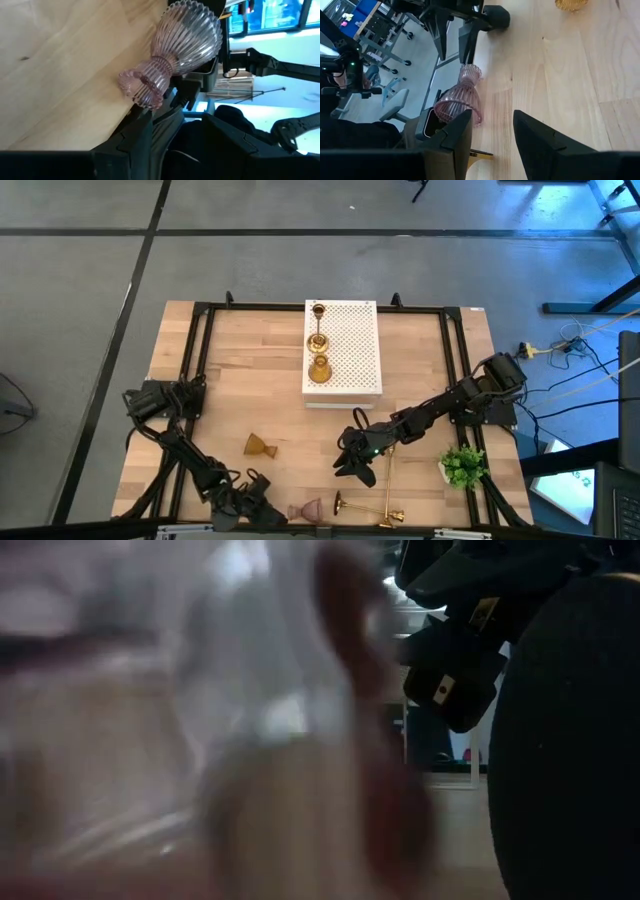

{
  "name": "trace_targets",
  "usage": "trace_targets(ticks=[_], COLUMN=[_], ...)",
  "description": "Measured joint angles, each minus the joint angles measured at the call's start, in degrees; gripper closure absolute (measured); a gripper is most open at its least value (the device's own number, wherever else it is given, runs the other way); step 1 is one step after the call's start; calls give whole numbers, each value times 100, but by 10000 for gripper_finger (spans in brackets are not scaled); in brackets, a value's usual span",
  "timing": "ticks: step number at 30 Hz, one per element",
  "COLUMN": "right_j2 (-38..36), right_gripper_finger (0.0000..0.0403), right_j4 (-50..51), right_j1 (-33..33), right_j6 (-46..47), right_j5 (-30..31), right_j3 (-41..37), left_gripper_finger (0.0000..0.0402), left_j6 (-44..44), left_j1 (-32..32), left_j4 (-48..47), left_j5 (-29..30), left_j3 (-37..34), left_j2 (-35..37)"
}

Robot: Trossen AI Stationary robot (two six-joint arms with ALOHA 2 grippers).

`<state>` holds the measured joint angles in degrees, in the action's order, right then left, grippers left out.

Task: Pick & Place candle stick holders
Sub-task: Put the pink candle holder on the shelf

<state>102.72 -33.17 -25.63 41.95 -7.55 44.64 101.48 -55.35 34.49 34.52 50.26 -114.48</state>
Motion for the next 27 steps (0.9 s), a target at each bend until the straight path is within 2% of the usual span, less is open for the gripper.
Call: trace_targets(ticks=[11, 16, 21, 27], right_j2=[0, 0, 0, 0], right_gripper_finger=[257, 257, 257, 257], right_j4=[34, 42, 53, 85], right_j1=[-2, -2, -2, -3], right_j6=[-42, -42, -41, -42], right_j5=[-2, -2, 7, 46], right_j3=[0, 0, 0, 0], left_gripper_finger=[235, 235, 235, 235], left_j6=[111, 163, -190, -745], left_j1=[226, 384, 555, 731], left_j4=[-241, -217, -110, -97], left_j5=[-89, -429, -875, -729], left_j3=[33, 158, 481, 612], left_j2=[-17, -192, -451, -516])
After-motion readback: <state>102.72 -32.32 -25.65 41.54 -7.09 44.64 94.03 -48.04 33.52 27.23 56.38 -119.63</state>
